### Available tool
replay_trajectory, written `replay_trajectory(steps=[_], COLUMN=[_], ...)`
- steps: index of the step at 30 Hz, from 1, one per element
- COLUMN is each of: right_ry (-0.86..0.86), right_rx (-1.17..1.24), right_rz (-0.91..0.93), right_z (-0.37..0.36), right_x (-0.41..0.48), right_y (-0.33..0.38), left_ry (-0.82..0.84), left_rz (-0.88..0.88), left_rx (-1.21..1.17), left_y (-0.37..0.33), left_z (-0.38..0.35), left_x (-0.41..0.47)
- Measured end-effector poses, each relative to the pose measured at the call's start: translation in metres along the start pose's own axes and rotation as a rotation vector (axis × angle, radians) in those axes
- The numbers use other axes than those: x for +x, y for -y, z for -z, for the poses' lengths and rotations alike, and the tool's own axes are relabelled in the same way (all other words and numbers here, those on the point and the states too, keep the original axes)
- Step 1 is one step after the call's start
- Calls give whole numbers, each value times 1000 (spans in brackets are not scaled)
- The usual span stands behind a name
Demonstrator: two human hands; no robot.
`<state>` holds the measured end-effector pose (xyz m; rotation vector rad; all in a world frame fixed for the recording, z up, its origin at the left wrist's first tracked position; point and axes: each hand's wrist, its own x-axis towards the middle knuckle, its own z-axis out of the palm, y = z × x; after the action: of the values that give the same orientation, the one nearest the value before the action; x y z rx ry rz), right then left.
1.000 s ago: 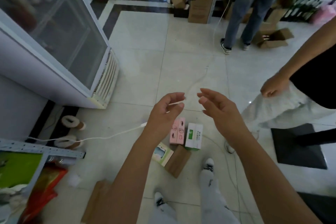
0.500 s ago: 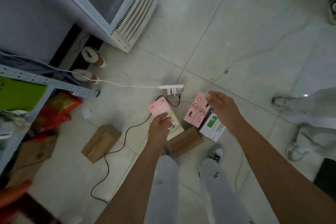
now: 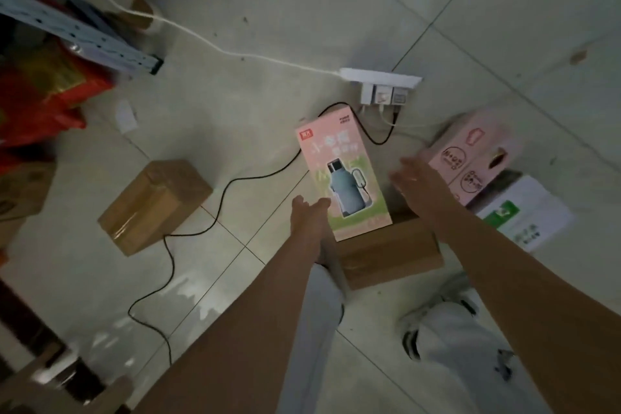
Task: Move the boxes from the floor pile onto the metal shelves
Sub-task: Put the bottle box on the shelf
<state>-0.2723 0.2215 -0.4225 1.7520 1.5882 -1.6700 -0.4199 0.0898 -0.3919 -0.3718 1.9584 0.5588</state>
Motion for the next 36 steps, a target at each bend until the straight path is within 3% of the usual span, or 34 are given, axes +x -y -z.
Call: replay_trajectory(steps=[9,19,25,32,36], right_ry=[9,130,68,-75,-195], right_rx=[89,152,181,225,277], right_rz=[-105,-3,94,292,435], right_z=[-65,-74,-37,60,118], right_x=[98,94,6,-173,-288], right_y=[-23,-10,53,227,326], left_ry=[75,85,43,18,119], left_rz=[42,-69,-228,-443,-746], left_rx=[24,-80,-129,-256,-235], left_y=[24,9,-34,-127,-174], left_z=[-29,-42,4,94,160], left_x=[135,127,16,-181,-300])
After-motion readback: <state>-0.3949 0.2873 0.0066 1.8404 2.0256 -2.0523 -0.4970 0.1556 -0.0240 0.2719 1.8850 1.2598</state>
